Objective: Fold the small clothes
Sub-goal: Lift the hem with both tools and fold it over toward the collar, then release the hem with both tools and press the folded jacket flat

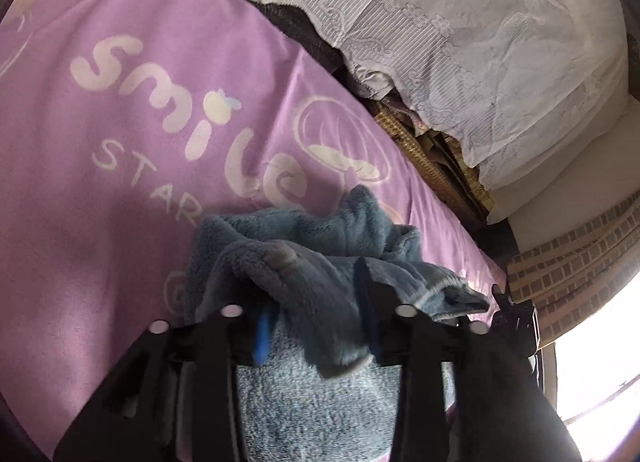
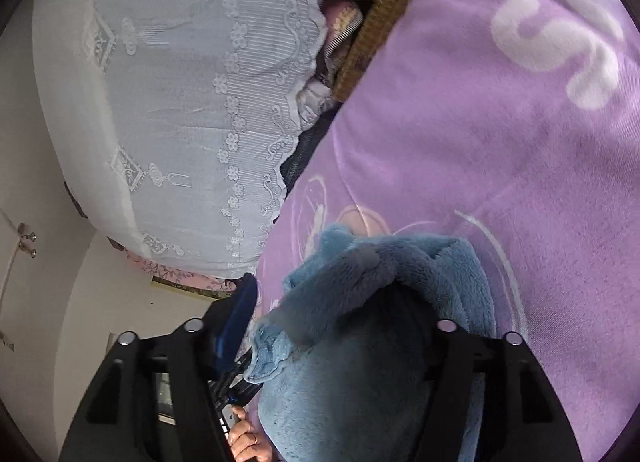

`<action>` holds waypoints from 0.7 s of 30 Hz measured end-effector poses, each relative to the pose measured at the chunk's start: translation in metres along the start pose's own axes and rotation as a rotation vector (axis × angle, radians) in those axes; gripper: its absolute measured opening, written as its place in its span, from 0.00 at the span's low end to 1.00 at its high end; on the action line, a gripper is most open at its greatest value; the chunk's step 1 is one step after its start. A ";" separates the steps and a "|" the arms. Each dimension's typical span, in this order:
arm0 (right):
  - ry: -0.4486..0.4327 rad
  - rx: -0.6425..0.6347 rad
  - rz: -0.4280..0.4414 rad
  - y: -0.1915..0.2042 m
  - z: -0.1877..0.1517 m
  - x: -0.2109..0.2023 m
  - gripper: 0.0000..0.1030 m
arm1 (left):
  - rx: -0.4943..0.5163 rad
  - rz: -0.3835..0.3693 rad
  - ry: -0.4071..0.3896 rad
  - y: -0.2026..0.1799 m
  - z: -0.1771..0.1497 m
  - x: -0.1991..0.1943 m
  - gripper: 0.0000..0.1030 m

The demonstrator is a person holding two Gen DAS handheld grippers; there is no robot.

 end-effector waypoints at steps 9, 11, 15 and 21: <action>0.025 -0.226 -0.039 0.054 -0.009 0.004 0.67 | 0.082 0.051 -0.117 -0.028 0.003 -0.027 0.86; 0.078 -0.283 -0.094 0.058 -0.022 0.023 0.59 | 0.127 0.118 -0.092 -0.040 -0.003 -0.012 0.86; 0.159 -0.280 -0.150 0.054 -0.037 0.066 0.53 | 0.167 0.284 -0.055 -0.060 0.004 0.021 0.86; 0.175 -0.121 -0.244 -0.022 -0.015 0.103 0.28 | 0.185 0.559 0.064 -0.026 0.010 0.095 0.96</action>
Point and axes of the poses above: each gripper's, at about its wrist camera, not at the fingertips, and x roughly the way its jaws point, y to its left, z to its top, the point moved 6 cm from there along x, roughly the way its jaws point, and after that the axes turned 15 degrees about z, right-handed, at the moved point
